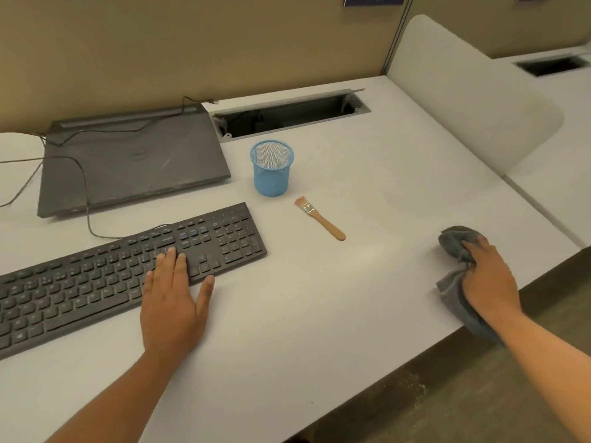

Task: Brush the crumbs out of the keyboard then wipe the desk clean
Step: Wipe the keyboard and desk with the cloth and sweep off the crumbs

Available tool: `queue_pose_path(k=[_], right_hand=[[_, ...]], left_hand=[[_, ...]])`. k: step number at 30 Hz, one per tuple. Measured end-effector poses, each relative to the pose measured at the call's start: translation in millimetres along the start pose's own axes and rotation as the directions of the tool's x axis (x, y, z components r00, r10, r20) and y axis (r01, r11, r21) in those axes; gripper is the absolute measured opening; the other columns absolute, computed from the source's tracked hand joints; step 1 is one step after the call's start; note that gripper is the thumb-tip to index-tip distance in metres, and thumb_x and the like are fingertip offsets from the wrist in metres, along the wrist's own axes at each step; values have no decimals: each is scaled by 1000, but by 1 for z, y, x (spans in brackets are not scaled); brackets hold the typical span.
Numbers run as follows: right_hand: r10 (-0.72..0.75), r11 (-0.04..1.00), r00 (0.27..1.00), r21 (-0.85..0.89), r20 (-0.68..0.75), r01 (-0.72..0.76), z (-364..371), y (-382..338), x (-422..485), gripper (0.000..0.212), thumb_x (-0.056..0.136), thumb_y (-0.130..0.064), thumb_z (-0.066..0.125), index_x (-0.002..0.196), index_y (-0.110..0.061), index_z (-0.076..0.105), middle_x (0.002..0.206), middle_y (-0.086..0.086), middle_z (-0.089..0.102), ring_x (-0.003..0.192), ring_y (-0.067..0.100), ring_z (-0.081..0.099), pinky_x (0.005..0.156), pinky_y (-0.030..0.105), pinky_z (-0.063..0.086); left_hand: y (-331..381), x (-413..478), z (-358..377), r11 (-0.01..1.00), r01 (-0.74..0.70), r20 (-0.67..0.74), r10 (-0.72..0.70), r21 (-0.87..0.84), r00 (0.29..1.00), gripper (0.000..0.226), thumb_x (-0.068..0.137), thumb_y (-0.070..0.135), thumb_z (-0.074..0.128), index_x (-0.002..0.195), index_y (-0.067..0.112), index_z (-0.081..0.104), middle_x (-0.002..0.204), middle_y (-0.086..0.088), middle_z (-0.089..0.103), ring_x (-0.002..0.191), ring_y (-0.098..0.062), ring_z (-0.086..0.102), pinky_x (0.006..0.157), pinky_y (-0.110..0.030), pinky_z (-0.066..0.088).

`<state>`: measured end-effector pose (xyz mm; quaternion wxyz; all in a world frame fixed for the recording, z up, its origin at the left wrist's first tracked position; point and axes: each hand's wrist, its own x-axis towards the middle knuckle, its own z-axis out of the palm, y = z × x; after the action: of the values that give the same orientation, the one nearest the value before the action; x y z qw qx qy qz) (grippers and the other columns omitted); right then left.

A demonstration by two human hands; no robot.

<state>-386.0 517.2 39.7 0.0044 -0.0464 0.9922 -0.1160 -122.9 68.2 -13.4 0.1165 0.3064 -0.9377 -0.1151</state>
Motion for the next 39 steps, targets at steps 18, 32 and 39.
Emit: queue_pose_path(k=[18,32,39], right_hand=[[-501,864,860,-1,101,503,38,-150,90,48,98,3,41,143,-12,49,157,5,35,148,28,23,120,36,20],[-580,786,785,-105,215,609,74,-170,133,76,93,-68,17,154,-25,29,163,3,21,151,27,14,120,48,18],[-545,810,814,-125,203,573,73,-175,128,77,91,-67,9,155,-27,25,164,3,17,152,27,12,121,48,15]], left_hand=[[-4,-1,0,1000,11,33,-10,-28,999,78,97,63,19,152,9,31,161,-6,24,151,-17,10,123,-36,4],[-1,1,2,999,45,35,-45,-3,998,78,96,63,22,150,9,34,160,-5,27,150,-15,13,122,-39,10],[0,0,1,999,47,27,-47,0,999,78,96,63,22,150,9,35,159,-5,29,150,-16,15,123,-35,7]])
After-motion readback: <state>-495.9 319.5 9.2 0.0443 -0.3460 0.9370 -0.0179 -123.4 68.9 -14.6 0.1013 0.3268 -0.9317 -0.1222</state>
